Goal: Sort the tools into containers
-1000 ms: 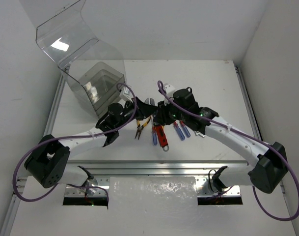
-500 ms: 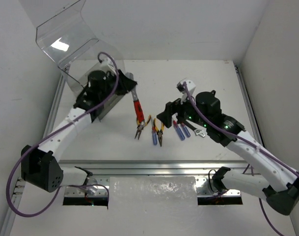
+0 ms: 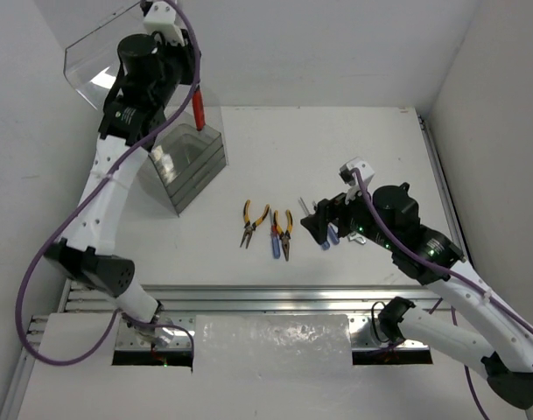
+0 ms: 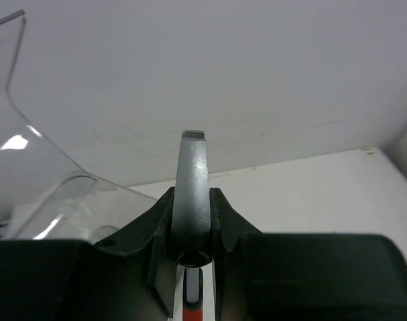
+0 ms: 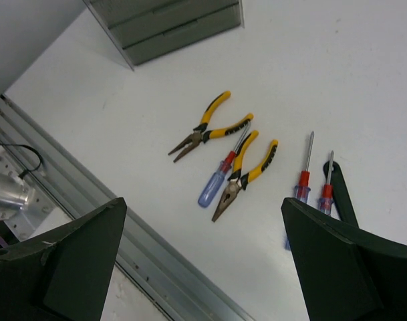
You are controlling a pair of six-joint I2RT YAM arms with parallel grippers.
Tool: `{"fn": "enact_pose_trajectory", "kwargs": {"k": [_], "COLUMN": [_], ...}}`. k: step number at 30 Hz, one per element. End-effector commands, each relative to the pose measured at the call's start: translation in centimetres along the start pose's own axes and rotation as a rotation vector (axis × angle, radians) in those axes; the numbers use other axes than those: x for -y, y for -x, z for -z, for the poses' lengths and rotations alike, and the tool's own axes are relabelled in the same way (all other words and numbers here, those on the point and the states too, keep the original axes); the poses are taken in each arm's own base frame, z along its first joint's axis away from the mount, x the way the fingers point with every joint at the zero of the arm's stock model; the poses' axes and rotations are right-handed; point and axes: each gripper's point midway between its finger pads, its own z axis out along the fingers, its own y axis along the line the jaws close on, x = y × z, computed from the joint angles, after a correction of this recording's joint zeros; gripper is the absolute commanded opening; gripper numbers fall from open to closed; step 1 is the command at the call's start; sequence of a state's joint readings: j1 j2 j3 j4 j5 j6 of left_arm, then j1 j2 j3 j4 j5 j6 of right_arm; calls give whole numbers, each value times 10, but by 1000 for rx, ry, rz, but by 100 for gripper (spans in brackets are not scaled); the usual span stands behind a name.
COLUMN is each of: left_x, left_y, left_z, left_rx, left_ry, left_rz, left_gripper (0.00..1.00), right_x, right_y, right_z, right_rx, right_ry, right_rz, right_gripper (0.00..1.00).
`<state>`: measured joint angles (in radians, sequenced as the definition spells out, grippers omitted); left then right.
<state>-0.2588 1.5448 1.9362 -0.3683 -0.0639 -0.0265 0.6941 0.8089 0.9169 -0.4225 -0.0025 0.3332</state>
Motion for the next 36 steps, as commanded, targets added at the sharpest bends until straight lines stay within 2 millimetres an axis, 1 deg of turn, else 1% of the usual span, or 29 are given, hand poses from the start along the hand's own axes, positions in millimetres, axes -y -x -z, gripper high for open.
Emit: {"fn": "enact_pose_trajectory", "kwargs": {"k": [1,2,3,4,5,7,8,10,11,13,14,15,16,17,20,21,23,27,32,33,36], "left_x": [-44,-48,-53,-63,-64,-73,-75,-80,-84,-93,-97,-101,-104,-107,-114,-118,-121,-141,-152,-154,-155], "left_y": [28,22,22,23,19,8,-4,-18,-37,-55,-63,-80,-87,-98,-110,-118,-124,-134,-159,-169,-183], "left_z": [-21,-30,-31,-31,-34,-39,-44,-50,-55,-58,-58,-58,-56,-53,-47,-46,-47,-43,-47,-48,-53], "left_rx": [66,47,48,54,45,19,2,-31,-75,-111,-126,-164,-180,-206,-250,-271,-277,-304,-362,-386,-415], "left_ry": [144,154,166,184,167,182,180,185,189,217,229,231,231,240,274,291,305,342,368,374,360], "left_rz": [-187,-211,-233,-236,-240,-267,-278,-285,-294,-308,-314,-317,-319,-323,-319,-318,-292,-228,-185,-180,-154], "left_gripper": [0,0,0,0,0,0,0,0,0,0,0,0,0,0,0,0,0,0,0,0,0], "right_x": [5,6,7,7,8,3,-1,-2,-3,-3,-4,-6,-5,-6,-6,-7,-9,-12,-11,-12,-10], "right_y": [-10,-14,-19,-20,-22,-26,-27,-27,-26,-25,-26,-25,-26,-26,-25,-27,-27,-29,-34,-35,-38], "right_z": [4,5,4,4,4,3,2,1,0,-1,-2,-2,-3,-4,-7,-8,-9,-9,-12,-12,-15], "right_rx": [-7,-19,-28,-31,-34,-47,-51,-48,-42,-47,-52,-54,-60,-61,-70,-79,-82,-86,-107,-110,-119], "right_ry": [-14,-14,-16,-18,-19,12,34,41,44,44,46,55,54,57,57,62,70,87,85,87,81], "right_rz": [14,17,20,18,17,13,12,11,8,6,5,7,4,5,4,2,-1,-15,-21,-22,-22], "right_gripper": [99,99,99,99,99,99,99,99,99,99,99,99,99,99,99,99,99,99,99,99,99]}}
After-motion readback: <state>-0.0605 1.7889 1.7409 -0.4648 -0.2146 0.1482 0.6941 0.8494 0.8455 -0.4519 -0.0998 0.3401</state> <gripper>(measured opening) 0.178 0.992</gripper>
